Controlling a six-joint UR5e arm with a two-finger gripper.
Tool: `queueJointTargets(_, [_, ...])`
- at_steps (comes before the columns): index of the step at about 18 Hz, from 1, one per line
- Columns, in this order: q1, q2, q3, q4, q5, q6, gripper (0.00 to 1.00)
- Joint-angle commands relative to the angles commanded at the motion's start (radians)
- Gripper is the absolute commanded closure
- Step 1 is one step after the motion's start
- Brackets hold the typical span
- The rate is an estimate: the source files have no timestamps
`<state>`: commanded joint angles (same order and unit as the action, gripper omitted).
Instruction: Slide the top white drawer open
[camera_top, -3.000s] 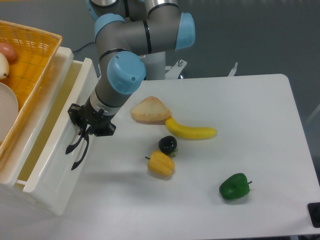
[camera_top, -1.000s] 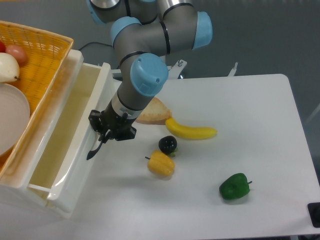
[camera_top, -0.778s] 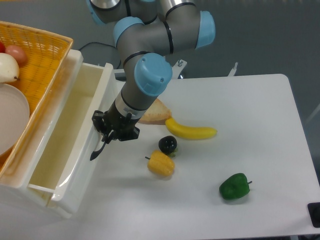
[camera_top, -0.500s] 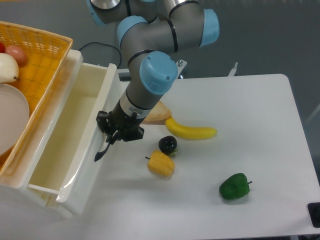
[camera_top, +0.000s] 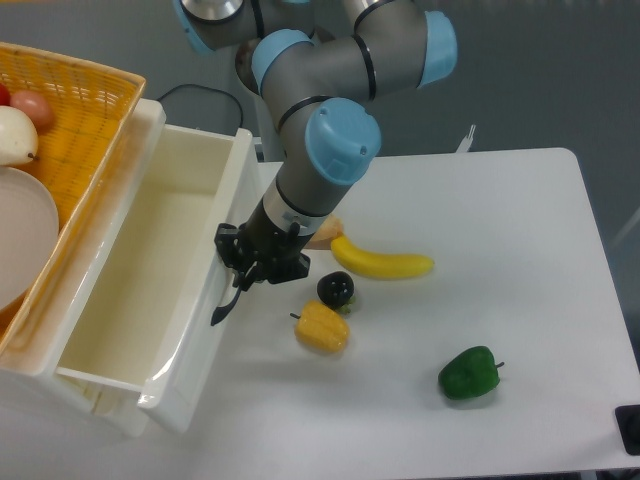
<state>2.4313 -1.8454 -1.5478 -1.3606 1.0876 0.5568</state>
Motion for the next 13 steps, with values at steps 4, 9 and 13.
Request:
queueJointTargets(4, [0.008, -0.009, 0.011, 0.000, 0.000, 0.000, 0.83])
queueJointTargets(9, [0.029, -0.011, 0.017, -0.002, -0.002, 0.002, 0.83])
queueJointTargets(13, [0.045, -0.018, 0.017, -0.006, -0.009, 0.002, 0.83])
